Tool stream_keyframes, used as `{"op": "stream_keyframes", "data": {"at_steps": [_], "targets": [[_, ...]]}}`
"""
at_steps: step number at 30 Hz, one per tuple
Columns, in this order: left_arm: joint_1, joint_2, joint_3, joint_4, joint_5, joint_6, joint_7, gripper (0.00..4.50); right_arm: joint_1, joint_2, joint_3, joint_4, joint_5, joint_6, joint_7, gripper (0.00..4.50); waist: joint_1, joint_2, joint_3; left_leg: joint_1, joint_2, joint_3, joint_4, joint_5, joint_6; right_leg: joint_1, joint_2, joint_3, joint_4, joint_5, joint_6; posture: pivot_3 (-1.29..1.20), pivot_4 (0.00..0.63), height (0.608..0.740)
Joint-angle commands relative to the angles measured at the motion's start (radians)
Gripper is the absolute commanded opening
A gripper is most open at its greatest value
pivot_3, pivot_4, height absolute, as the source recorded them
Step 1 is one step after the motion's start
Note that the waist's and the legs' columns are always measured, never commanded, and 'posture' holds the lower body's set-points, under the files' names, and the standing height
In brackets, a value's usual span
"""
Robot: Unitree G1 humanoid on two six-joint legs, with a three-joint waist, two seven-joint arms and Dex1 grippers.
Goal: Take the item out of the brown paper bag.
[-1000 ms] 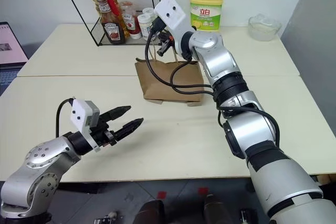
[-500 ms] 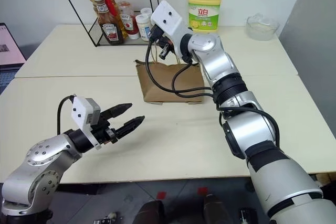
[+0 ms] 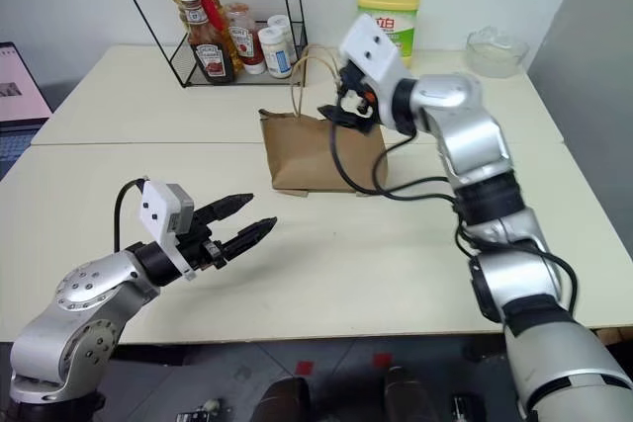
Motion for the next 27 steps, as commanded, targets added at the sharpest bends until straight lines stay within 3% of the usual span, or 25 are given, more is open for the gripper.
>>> {"op": "stream_keyframes", "data": {"at_steps": [1, 6, 13, 21, 27], "targets": [[-0.035, 0.001, 0.012, -0.009, -0.01, -0.017, 0.002, 3.28, 0.095, -0.088, -0.083, -0.286, 0.1, 0.172, 0.029, 3.72, 0.002, 0.0, 0.0, -0.001, 0.0, 0.0, 0.0, 0.0, 0.0, 0.0, 0.0, 0.0, 0.0, 0.0, 0.0, 0.0, 0.15, 0.74], [-0.117, 0.003, 0.015, 0.046, -0.003, -0.023, 0.011, 2.17, 0.323, -0.159, -0.253, -0.683, 0.294, 0.445, -0.012, 3.78, 0.014, 0.0, 0.0, -0.001, 0.0, -0.002, 0.0, 0.0, 0.0, 0.001, 0.0, -0.002, 0.0, 0.0, 0.0, 0.0, 0.15, 0.74], [-0.246, 0.058, -0.014, 0.144, 0.022, -0.027, -0.045, 0.03, 0.566, -0.112, -0.378, -1.023, 0.405, 0.631, -0.193, 3.78, 0.019, 0.0, 0.0, -0.001, 0.0, -0.005, 0.001, 0.0, 0.0, 0.002, 0.001, -0.004, 0.0, 0.0, 0.0, 0.0, 0.15, 0.74], [-0.703, 0.065, -0.139, 0.64, 0.186, -0.173, -0.162, 0.03, 0.641, -0.032, -0.47, -1.189, 0.461, 0.694, -0.371, 3.78, 0.035, -0.001, 0.0, -0.002, -0.001, -0.01, 0.001, 0.001, -0.001, 0.004, 0.001, -0.011, -0.001, 0.0, 0.0, 0.0, 0.15, 0.74], [-1.013, 0.012, -0.219, 1.122, 0.364, -0.402, -0.171, 0.03, 0.678, -0.07, -0.502, -1.213, 0.577, 0.655, -0.478, 3.78, 0.044, -0.001, 0.0, -0.004, -0.001, -0.012, 0.001, 0.001, -0.001, 0.003, 0.001, -0.012, -0.001, -0.001, -0.002, 0.0, 0.15, 0.74]]}}
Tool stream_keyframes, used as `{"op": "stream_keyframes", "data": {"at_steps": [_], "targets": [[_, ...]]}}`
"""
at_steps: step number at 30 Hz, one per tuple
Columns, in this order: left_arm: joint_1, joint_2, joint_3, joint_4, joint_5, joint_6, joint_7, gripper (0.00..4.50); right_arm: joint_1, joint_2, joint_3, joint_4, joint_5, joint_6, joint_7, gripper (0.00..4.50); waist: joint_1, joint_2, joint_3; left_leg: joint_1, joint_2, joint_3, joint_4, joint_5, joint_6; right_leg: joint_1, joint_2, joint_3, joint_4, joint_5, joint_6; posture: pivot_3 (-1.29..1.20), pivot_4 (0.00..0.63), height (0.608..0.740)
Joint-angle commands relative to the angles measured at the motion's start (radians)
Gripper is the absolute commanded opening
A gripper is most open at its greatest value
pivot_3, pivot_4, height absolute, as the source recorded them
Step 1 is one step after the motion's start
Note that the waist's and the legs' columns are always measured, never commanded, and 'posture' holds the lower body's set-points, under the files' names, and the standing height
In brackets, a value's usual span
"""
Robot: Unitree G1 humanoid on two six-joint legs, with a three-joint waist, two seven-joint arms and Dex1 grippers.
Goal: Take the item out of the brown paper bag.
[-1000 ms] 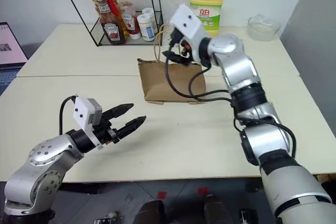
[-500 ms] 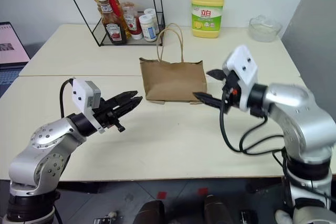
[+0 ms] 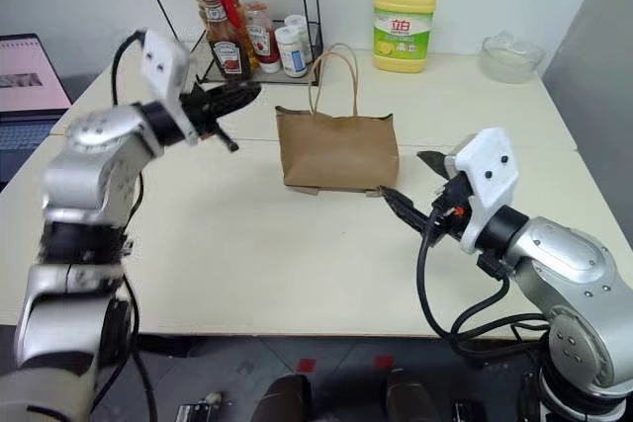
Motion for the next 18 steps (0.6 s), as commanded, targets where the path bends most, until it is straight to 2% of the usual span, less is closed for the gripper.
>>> {"op": "stream_keyframes", "data": {"at_steps": [1, 5, 8, 14, 18], "targets": [[-0.125, -0.017, -0.018, 0.216, 0.087, -0.151, -0.01, 0.03, 0.015, -0.028, -0.028, -0.068, 0.095, -0.041, -0.07, 3.78, -0.002, 0.0, 0.0, -0.001, 0.0, 0.0, 0.0, 0.0, 0.0, 0.0, 0.0, 0.0, 0.0, 0.0, 0.0, 0.0, 0.15, 0.74], [-0.342, -0.083, -0.117, 0.599, 0.267, -0.391, 0.051, 0.03, 0.045, -0.074, -0.071, -0.068, 0.261, -0.068, -0.159, 3.78, 0.003, 0.0, 0.0, -0.004, 0.0, -0.002, 0.0, 0.0, 0.0, -0.002, 0.0, -0.002, 0.0, -0.001, -0.001, 0.0, 0.15, 0.74], [-0.411, -0.12, -0.157, 0.751, 0.353, -0.465, 0.105, 0.03, 0.059, -0.122, -0.085, -0.068, 0.349, -0.09, -0.226, 3.78, 0.004, 0.0, 0.0, -0.005, -0.001, -0.002, 0.0, 0.0, 0.0, -0.002, -0.001, -0.002, -0.001, -0.001, -0.001, 0.0, 0.15, 0.74], [-0.455, -0.163, -0.198, 0.861, 0.474, -0.5, 0.168, 0.03, 0.078, -0.194, -0.092, -0.068, 0.482, -0.125, -0.33, 3.78, 0.0, 0.0, 0.0, -0.006, -0.001, -0.002, 0.0, 0.001, 0.001, -0.003, 0.0, -0.002, 0.0, -0.001, -0.001, 0.0, 0.15, 0.74], [-0.46, -0.182, -0.213, 0.885, 0.525, -0.47, 0.125, 0.03, 0.099, -0.257, -0.105, -0.062, 0.567, -0.156, -0.375, 3.78, 0.003, -0.001, 0.0, -0.007, -0.001, -0.002, 0.0, 0.001, 0.001, -0.003, 0.0, -0.002, 0.0, -0.001, -0.001, 0.0, 0.15, 0.74]]}}
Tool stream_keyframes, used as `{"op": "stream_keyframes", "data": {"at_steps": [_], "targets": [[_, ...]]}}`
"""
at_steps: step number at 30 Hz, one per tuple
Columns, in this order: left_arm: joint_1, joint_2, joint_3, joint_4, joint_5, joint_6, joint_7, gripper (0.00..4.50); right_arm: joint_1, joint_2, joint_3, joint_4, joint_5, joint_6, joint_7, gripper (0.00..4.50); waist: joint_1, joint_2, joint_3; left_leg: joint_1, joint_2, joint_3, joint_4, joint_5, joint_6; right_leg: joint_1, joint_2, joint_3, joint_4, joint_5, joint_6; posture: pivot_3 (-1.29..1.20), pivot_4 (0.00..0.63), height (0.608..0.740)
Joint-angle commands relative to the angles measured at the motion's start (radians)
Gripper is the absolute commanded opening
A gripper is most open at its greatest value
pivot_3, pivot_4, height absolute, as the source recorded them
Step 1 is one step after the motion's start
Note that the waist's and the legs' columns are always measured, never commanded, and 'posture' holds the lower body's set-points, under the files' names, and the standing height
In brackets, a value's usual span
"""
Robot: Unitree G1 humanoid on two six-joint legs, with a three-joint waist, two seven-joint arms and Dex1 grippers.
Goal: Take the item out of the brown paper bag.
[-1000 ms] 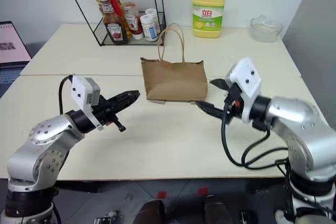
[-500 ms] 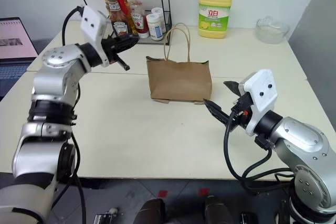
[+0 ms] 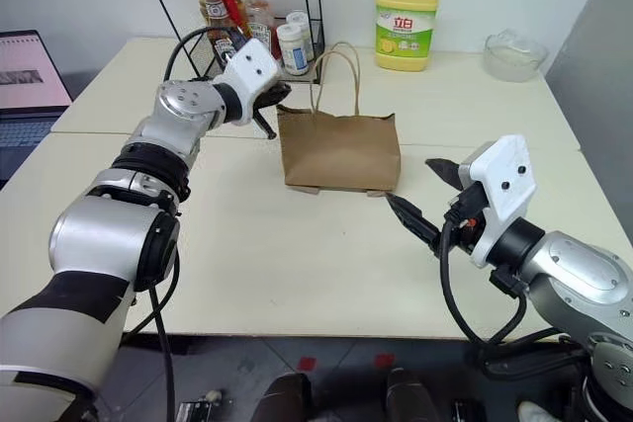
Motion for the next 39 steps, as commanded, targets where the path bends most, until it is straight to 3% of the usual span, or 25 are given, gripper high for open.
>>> {"op": "stream_keyframes", "data": {"at_steps": [1, 12, 26, 31, 39], "targets": [[-0.047, -0.004, -0.006, -0.002, 0.036, 0.009, -0.053, 0.03, 0.01, -0.057, -0.043, -0.058, 0.087, -0.058, -0.043, 3.78, 0.001, 0.0, 0.0, 0.0, 0.0, 0.0, 0.0, 0.0, 0.0, 0.0, 0.0, 0.0, 0.0, 0.0, 0.0, 0.0, 0.15, 0.74], [-0.052, 0.04, 0.047, -0.028, -0.011, 0.07, -0.528, 0.03, 0.118, -0.277, -0.05, -0.028, 0.314, -0.189, -0.078, 3.78, -0.003, 0.0, 0.0, 0.0, 0.0, 0.0, 0.0, 0.001, 0.001, 0.0, 0.0, -0.001, 0.0, 0.0, 0.0, 0.0, 0.15, 0.74], [0.031, 0.116, 0.013, -0.179, -0.05, 0.098, -0.958, 0.03, 0.184, -0.408, -0.01, -0.015, 0.374, -0.315, -0.075, 3.78, -0.003, 0.0, 0.0, 0.0, 0.0, -0.002, 0.001, 0.002, 0.002, 0.001, 0.0, -0.002, 0.001, 0.0, 0.0, 0.0, 0.15, 0.74], [0.126, 0.161, -0.119, -0.369, -0.202, 0.172, -0.969, 0.03, 0.195, -0.424, 0.005, -0.01, 0.368, -0.341, -0.071, 3.78, -0.003, 0.0, 0.0, 0.0, 0.001, -0.003, 0.002, 0.002, 0.002, 0.001, 0.0, -0.002, 0.001, 0.0, 0.0, 0.0, 0.15, 0.74], [0.328, 0.388, -0.366, -0.901, -0.527, 0.376, -0.969, 0.03, 0.211, -0.446, 0.021, -0.013, 0.374, -0.37, -0.074, 3.78, -0.006, 0.0, 0.0, -0.001, 0.002, -0.004, 0.004, 0.002, 0.002, 0.002, 0.0, -0.003, 0.003, 0.0, 0.0, 0.0, 0.15, 0.74]]}}
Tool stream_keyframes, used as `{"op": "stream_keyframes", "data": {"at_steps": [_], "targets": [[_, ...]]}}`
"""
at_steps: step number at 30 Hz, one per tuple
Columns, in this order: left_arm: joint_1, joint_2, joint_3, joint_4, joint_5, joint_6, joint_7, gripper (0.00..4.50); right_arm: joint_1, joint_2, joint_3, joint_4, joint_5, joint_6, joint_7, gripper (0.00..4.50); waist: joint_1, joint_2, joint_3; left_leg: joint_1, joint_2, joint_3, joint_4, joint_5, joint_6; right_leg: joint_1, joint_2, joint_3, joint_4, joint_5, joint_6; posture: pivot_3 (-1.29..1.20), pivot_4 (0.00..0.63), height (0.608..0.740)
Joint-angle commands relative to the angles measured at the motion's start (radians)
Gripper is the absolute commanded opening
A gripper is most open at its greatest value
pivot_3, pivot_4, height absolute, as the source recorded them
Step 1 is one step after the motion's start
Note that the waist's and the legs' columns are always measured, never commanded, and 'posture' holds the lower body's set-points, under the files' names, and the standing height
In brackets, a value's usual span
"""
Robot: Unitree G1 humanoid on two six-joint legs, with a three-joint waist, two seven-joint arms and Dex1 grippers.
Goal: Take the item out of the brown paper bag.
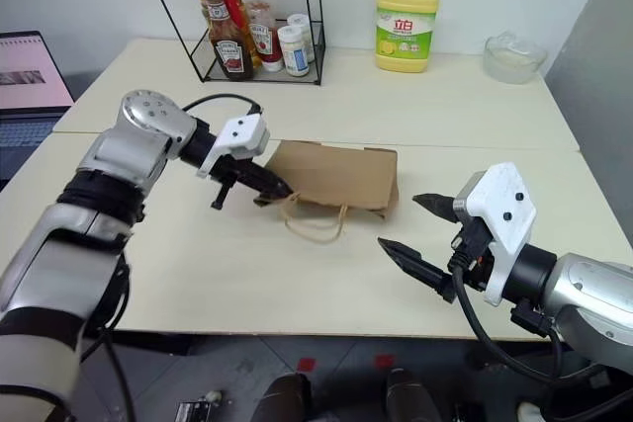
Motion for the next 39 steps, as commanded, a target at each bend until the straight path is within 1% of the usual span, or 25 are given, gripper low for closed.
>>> {"op": "stream_keyframes", "data": {"at_steps": [1, 3, 5, 9, 11, 13, 16, 19, 22, 26, 29, 32, 39], "targets": [[0.052, 0.082, -0.051, -0.217, -0.114, 0.067, -0.007, 0.03, 0.003, -0.016, -0.005, -0.017, 0.015, -0.033, -0.002, 3.78, -0.001, 0.0, 0.0, 0.0, 0.0, 0.0, 0.0, 0.0, 0.0, 0.0, 0.0, 0.0, 0.0, 0.0, 0.0, 0.0, 0.15, 0.74], [0.108, 0.138, -0.064, -0.322, -0.159, 0.102, -0.007, 0.03, 0.002, -0.019, 0.005, -0.016, 0.008, -0.034, 0.004, 3.78, 0.0, 0.0, 0.0, 0.0, 0.0, 0.0, 0.002, 0.0, 0.0, 0.001, 0.0, 0.0, 0.0, 0.0, 0.0, 0.0, 0.15, 0.74], [0.151, 0.17, -0.06, -0.383, -0.177, 0.101, -0.007, 0.03, 0.001, -0.021, 0.015, -0.015, 0.0, -0.035, 0.01, 3.78, 0.0, 0.0, 0.0, 0.0, 0.0, 0.0, 0.003, 0.0, 0.0, 0.001, 0.0, 0.0, 0.001, 0.0, 0.0, 0.0, 0.15, 0.74], [0.175, 0.123, 0.047, -0.387, -0.138, 0.068, -0.005, 0.03, 0.004, -0.024, 0.033, -0.02, -0.026, -0.031, 0.032, 3.78, 0.01, 0.0, 0.0, 0.0, 0.0, -0.001, 0.008, 0.0, 0.0, 0.001, 0.0, -0.001, 0.005, 0.0, 0.0, 0.0, 0.15, 0.74], [0.172, 0.104, 0.075, -0.39, -0.108, 0.005, -0.006, 0.03, 0.004, -0.023, 0.047, -0.023, -0.037, -0.031, 0.043, 3.78, 0.011, 0.0, 0.0, 0.0, -0.001, -0.001, 0.009, 0.0, 0.0, 0.001, 0.0, -0.001, 0.005, 0.0, 0.0, 0.0, 0.15, 0.74], [0.183, 0.082, 0.103, -0.41, -0.108, -0.075, -0.007, 0.03, -0.001, -0.02, 0.076, -0.029, -0.047, -0.031, 0.055, 3.78, 0.009, 0.0, 0.0, 0.0, -0.001, -0.001, 0.01, 0.0, 0.0, 0.002, 0.0, 0.0, 0.006, 0.0, 0.0, 0.0, 0.15, 0.74], [0.208, 0.079, 0.092, -0.427, -0.098, -0.179, -0.007, 0.64, -0.01, -0.015, 0.116, -0.034, -0.065, -0.029, 0.066, 3.78, 0.009, 0.0, 0.0, 0.0, 0.0, -0.001, 0.009, 0.0, 0.0, 0.001, 0.001, 0.0, 0.006, 0.0, 0.0, 0.0, 0.15, 0.74], [0.234, 0.074, 0.078, -0.413, -0.074, -0.326, -0.007, 1.52, -0.013, -0.016, 0.146, -0.041, -0.071, -0.028, 0.075, 3.78, 0.007, 0.0, 0.0, 0.0, 0.0, -0.001, 0.009, 0.0, 0.0, 0.001, 0.001, 0.0, 0.006, 0.0, 0.0, 0.0, 0.15, 0.74], [0.245, 0.065, 0.052, -0.341, -0.005, -0.514, -0.007, 2.42, -0.008, -0.021, 0.161, -0.045, -0.079, -0.027, 0.086, 3.78, 0.008, 0.0, 0.0, 0.0, 0.0, -0.001, 0.009, 0.0, 0.0, 0.001, 0.001, 0.0, 0.006, 0.0, 0.0, 0.0, 0.15, 0.74], [0.237, 0.04, 0.021, -0.276, 0.03, -0.655, -0.007, 2.42, -0.004, -0.024, 0.169, -0.045, -0.083, -0.026, 0.095, 3.78, 0.008, 0.0, 0.0, 0.0, 0.0, -0.001, 0.009, 0.0, 0.001, 0.001, 0.001, 0.0, 0.006, 0.0, 0.0, 0.0, 0.15, 0.74], [0.238, 0.004, 0.017, -0.209, 0.083, -0.762, -0.007, 2.42, 0.004, -0.025, 0.175, -0.05, -0.092, -0.022, 0.103, 3.78, 0.008, 0.0, 0.0, 0.0, 0.0, -0.001, 0.01, 0.0, 0.001, 0.001, 0.001, 0.0, 0.006, 0.0, 0.0, 0.0, 0.15, 0.74], [0.247, -0.041, 0.029, -0.183, 0.097, -0.8, -0.007, 2.42, 0.009, -0.027, 0.179, -0.051, -0.092, -0.021, 0.104, 3.78, 0.008, 0.0, 0.0, 0.0, 0.0, -0.001, 0.01, 0.0, 0.001, 0.001, 0.001, 0.0, 0.006, 0.0, 0.0, 0.0, 0.15, 0.74], [0.253, -0.077, 0.032, -0.148, 0.118, -0.855, -0.007, 2.42, 0.032, -0.043, 0.181, -0.066, -0.108, -0.021, 0.127, 3.78, 0.007, 0.0, 0.0, 0.0, 0.0, -0.001, 0.009, 0.0, 0.001, 0.001, 0.001, 0.0, 0.007, 0.0, 0.0, 0.0, 0.15, 0.74]]}}
